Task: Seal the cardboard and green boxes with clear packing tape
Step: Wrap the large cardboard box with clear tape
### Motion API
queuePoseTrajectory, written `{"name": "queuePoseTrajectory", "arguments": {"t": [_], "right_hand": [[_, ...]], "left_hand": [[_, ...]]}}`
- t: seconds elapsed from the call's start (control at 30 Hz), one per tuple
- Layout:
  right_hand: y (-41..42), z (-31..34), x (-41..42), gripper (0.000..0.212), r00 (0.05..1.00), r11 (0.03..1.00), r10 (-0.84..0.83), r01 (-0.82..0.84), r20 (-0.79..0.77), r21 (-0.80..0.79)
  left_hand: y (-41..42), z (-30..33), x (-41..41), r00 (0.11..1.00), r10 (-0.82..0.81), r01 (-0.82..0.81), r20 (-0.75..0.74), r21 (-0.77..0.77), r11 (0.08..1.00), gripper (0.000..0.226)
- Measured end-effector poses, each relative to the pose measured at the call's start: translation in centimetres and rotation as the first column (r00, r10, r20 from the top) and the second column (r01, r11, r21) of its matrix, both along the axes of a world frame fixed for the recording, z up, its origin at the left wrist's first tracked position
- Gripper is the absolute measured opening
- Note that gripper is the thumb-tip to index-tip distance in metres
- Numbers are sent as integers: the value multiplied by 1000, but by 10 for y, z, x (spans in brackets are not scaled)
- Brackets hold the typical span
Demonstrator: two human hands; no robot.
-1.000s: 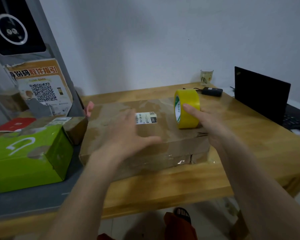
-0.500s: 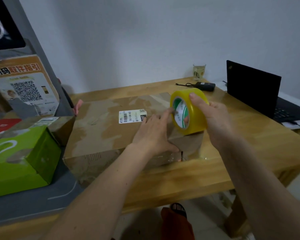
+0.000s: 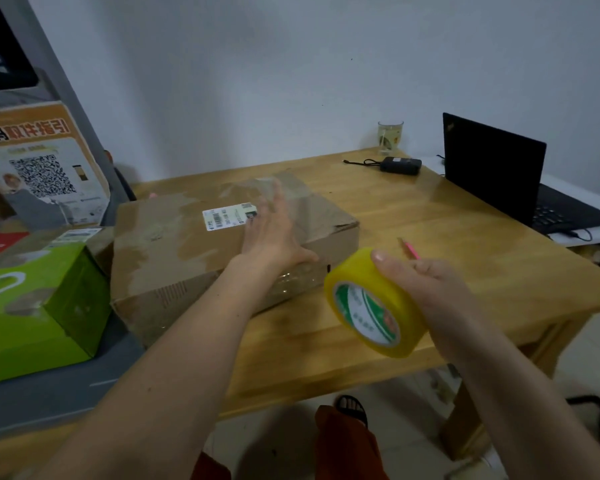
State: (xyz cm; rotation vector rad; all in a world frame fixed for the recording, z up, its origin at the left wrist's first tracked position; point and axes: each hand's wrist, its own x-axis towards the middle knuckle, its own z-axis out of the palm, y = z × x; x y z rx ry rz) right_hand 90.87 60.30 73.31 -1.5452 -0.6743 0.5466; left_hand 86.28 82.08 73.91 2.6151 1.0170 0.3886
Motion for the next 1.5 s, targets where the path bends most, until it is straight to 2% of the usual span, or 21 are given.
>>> {"name": "queuePoseTrajectory", "arguments": {"t": [0.13,0.23,0.33,0.43,0.47,0.53,0.57,0.6,0.63,0.67,0.7,0.73,0.77,0.8,0.87,0.93,1.07,1.17,1.37,1.5], "right_hand": [[1,-4,5,59,998,996,-62,61,3,64],[7,2,18,53,995,995,-90,88,37,55],[11,3,28,59,998,997,-58,56,33,56],[15,3,33,53,999,995,-38,37,4,90],[17,3,36,52,999,994,-36,36,-10,105],[19,1,40,55,999,992,-38,42,-33,122],[20,1,42,59,999,991,-28,34,-45,131],[21,0,43,61,998,990,-12,20,-57,143],[21,1,43,62,998,987,9,2,-69,160],[22,1,43,60,995,981,35,-17,-89,195],[22,2,44,57,991,970,63,-33,-119,240],[23,3,43,53,984,958,87,-40,-156,283],[23,3,42,51,976,948,108,-44,-187,316],[23,3,42,50,972,940,128,-56,-197,336],[24,0,43,55,974,936,170,-111,-151,335],[24,-3,43,60,978,941,190,-156,-88,299],[23,-10,44,61,976,947,218,-211,-5,242],[27,-10,42,63,968,943,249,-248,26,223],[30,-8,35,63,951,931,303,-311,68,192],[29,-7,31,63,937,914,337,-348,91,208]], "left_hand": [[6,1,-6,989,-66,76,-130,72,994,146],[2,2,-11,992,-72,75,-103,33,997,133],[-7,-4,-17,987,-95,97,133,-13,995,94],[-25,-23,-25,912,-157,189,380,-50,981,55],[-32,-30,-26,886,-151,222,439,-115,968,48],[-43,-48,-24,848,-51,276,527,-358,892,37],[-48,-55,-22,846,42,283,531,-515,809,32],[-52,-60,-20,860,143,273,491,-677,683,27],[-56,-63,-18,879,238,254,414,-828,500,24],[-58,-66,-17,898,300,242,321,-932,272,26],[-61,-68,-17,920,315,233,234,-972,41,32],[-62,-71,-18,935,307,233,176,-959,-162,46],[-63,-75,-18,944,292,250,156,-913,-322,64],[-66,-76,-19,947,276,277,164,-851,-445,81],[-72,-75,-21,941,272,328,202,-746,-580,94],[-75,-66,-23,915,319,393,247,-723,-568,81],[-67,-56,-29,883,332,450,333,-801,-395,42],[-62,-56,-34,890,316,427,328,-842,-330,37],[-61,-52,-42,899,288,406,330,-875,-265,14],[-62,-49,-45,917,272,365,292,-889,-276,15]]}}
